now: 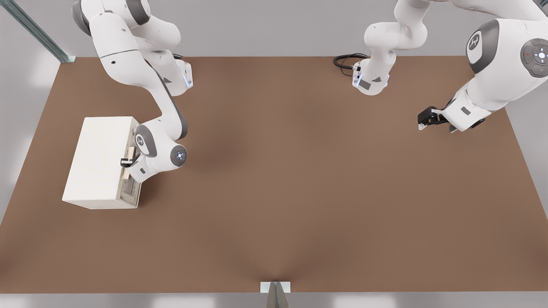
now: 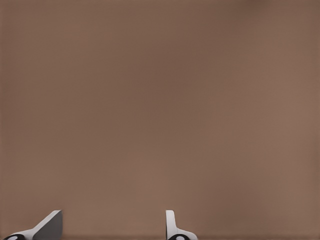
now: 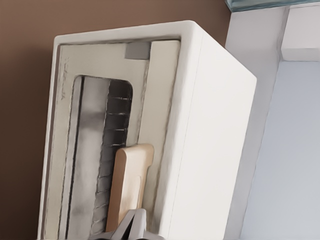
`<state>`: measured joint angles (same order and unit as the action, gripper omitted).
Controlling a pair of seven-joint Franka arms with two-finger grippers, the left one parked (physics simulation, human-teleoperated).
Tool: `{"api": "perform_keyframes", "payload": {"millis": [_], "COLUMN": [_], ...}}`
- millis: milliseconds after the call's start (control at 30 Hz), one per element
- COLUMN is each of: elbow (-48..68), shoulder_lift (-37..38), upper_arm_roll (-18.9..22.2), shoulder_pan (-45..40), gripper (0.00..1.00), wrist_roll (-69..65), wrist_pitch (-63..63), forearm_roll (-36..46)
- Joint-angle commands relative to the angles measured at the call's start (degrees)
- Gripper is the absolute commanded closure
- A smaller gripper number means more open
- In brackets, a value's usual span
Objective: Keep left arm still and open the oven door with right arm
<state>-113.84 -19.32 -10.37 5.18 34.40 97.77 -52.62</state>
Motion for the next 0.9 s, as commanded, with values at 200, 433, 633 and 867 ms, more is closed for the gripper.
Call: {"api": "perform_keyframes", "payload": {"millis": [200, 433, 633, 867], "elbow": [32.69, 44.68, 42.3, 42.3], "shoulder_lift": [-19.52, -6.27, 3.23, 3.23], "upper_arm_roll": [-0.61, -0.09, 3.95, 4.83], "shoulder_pan": [19.94, 0.98, -5.36, -5.8], "gripper": [0.79, 0.0, 0.0, 0.0], "wrist_roll": [23.96, -27.18, -34.66, -34.75], "wrist_pitch": [-11.54, -14.1, -13.31, -13.31], "forearm_roll": [23.78, 43.83, 44.62, 46.2]}}
